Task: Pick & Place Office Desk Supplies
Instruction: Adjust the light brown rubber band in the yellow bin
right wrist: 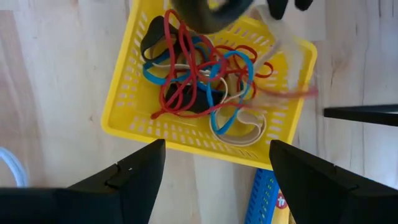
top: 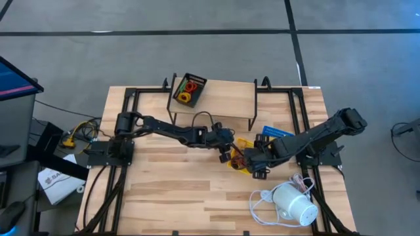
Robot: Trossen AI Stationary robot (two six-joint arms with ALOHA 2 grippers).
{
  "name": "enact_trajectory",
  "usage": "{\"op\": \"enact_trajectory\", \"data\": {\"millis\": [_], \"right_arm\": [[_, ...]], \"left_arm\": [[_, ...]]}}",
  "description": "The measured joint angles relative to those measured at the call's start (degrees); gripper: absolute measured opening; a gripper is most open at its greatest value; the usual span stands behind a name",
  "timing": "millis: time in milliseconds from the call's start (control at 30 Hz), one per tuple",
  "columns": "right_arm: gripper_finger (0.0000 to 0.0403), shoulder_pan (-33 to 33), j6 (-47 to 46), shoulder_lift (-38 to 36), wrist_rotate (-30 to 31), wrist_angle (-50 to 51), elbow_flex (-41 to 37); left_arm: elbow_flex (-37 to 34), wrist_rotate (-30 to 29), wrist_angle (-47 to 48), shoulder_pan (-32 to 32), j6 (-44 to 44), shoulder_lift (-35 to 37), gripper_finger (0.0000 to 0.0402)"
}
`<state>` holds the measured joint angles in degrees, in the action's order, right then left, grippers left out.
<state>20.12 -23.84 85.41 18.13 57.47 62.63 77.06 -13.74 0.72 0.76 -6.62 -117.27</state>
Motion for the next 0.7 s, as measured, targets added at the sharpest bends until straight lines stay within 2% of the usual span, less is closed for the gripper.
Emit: {"op": "enact_trajectory", "data": {"millis": [367, 600, 667, 700], "right_arm": [[0.0285, 0.0, 0.3, 0.0, 1.4, -0.1, 0.0], [0.0285, 0.0, -0.1, 0.0, 1.6, 0.0, 0.0], [0.0285, 0.0, -0.2, 0.0, 1.7, 0.0, 0.0], [0.0285, 0.0, -0.4, 0.0, 1.7, 0.2, 0.0]], "left_arm": [[0.2, 0.4, -4.8, 2.5, 0.3, 0.7, 0.0088], [0.1, 4.2, -8.7, 2.8, -1.2, -0.6, 0.0088], [0.1, 2.7, -7.3, 2.8, -0.8, -0.8, 0.0088], [0.1, 0.0, -5.8, 2.7, -0.2, -0.7, 0.0088]]}}
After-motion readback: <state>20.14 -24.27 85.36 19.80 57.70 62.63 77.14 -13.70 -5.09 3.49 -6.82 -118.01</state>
